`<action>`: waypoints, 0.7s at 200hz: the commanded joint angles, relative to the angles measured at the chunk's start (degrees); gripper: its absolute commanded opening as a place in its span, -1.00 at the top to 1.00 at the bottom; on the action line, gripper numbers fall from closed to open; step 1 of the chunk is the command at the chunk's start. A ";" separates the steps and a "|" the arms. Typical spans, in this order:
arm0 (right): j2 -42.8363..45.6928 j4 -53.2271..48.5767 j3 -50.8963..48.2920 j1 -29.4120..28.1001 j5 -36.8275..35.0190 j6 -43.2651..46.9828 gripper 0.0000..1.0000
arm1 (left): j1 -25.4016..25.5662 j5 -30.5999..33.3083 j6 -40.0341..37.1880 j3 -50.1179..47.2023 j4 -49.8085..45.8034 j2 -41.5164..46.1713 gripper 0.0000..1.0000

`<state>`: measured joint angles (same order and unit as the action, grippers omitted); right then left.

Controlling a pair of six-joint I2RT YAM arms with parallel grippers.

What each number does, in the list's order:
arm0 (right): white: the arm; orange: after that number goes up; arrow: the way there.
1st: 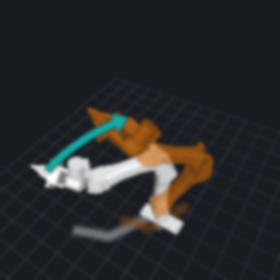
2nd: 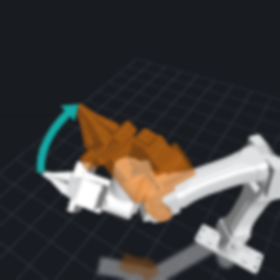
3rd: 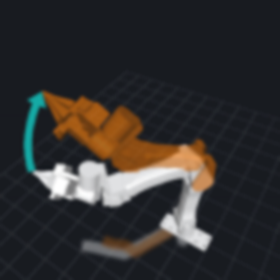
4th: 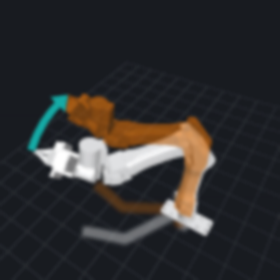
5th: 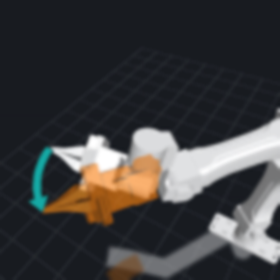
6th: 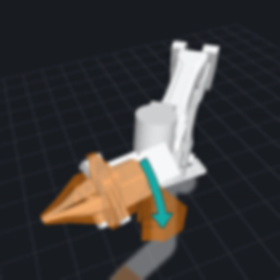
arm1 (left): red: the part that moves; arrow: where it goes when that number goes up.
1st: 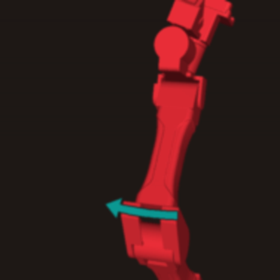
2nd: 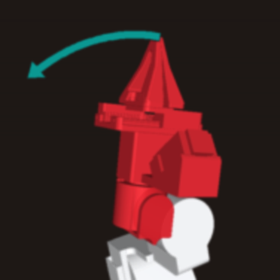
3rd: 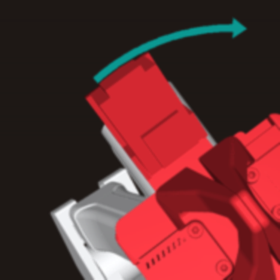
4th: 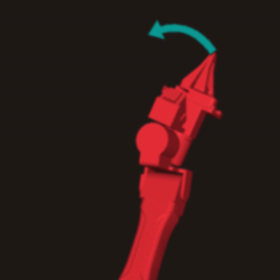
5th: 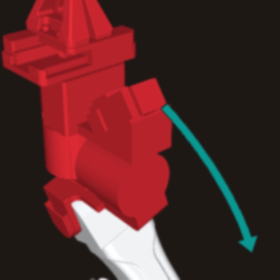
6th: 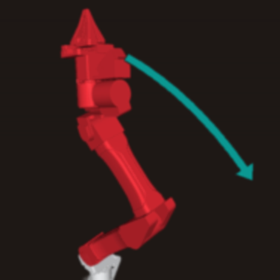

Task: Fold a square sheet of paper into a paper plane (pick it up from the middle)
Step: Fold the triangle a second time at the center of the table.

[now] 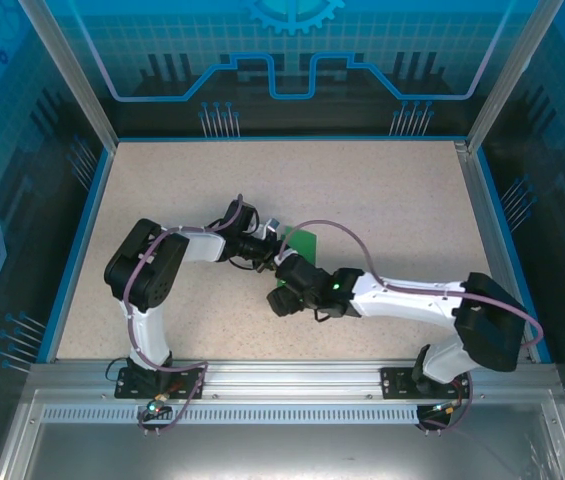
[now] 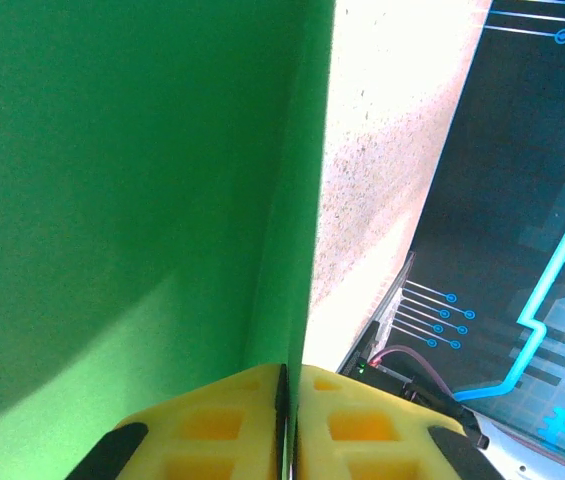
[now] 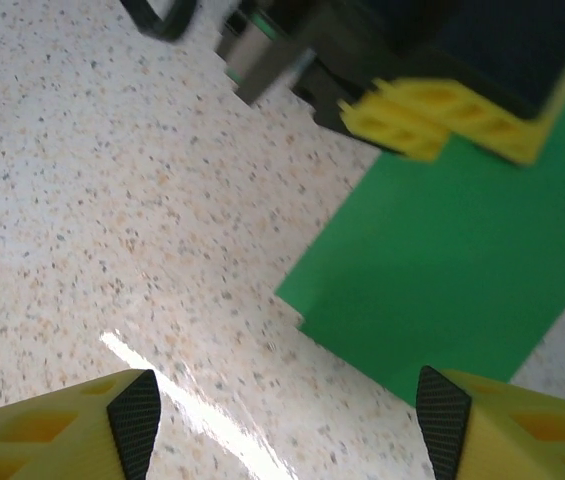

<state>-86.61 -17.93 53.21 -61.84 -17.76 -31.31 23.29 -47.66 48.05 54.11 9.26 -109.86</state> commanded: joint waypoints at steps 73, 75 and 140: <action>-12.05 -9.00 8.54 -2.88 -13.74 -1.65 -0.21 | 0.45 -0.25 -0.57 0.46 -2.46 2.30 0.75; -12.06 -9.17 8.63 -2.96 -13.93 -1.78 -0.21 | 0.51 -0.24 -0.59 0.47 -2.53 2.29 0.75; -9.54 -10.34 7.72 -4.25 -16.94 -2.14 0.10 | 0.37 -0.19 -0.76 0.45 -2.82 2.28 0.75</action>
<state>-98.06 -26.24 60.47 -65.01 -32.03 -32.38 23.44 -47.64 48.01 54.11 7.79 -109.84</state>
